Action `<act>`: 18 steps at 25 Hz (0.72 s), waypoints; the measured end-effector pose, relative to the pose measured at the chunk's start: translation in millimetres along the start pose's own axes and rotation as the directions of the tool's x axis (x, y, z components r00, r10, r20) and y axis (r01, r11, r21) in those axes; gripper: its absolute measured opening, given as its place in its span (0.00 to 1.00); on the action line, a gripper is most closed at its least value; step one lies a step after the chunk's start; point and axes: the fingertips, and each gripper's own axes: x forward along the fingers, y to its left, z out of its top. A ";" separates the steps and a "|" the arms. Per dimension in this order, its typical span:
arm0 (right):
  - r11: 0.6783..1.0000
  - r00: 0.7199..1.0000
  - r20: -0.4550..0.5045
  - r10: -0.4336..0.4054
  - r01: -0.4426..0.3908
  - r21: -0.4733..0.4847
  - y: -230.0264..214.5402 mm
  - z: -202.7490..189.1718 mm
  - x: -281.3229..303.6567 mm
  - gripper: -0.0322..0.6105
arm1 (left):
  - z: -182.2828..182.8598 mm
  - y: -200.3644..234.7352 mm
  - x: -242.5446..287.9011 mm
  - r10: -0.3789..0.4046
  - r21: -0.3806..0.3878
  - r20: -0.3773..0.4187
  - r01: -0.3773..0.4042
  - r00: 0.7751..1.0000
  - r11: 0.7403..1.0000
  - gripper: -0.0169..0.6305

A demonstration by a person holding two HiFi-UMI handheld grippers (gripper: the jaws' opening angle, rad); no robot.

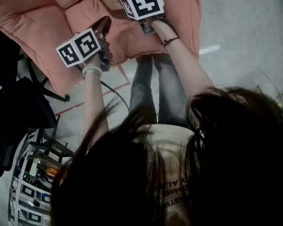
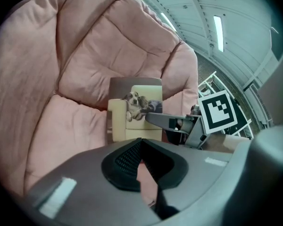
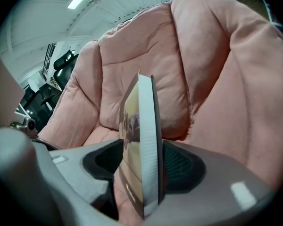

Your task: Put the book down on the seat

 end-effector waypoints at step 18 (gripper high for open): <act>0.995 0.993 0.070 -0.099 0.097 0.039 -6.3 -0.1 -15.1 0.47 | -8.8 -7.7 -10.0 0.006 -0.005 0.016 -0.006 1.000 1.000 0.03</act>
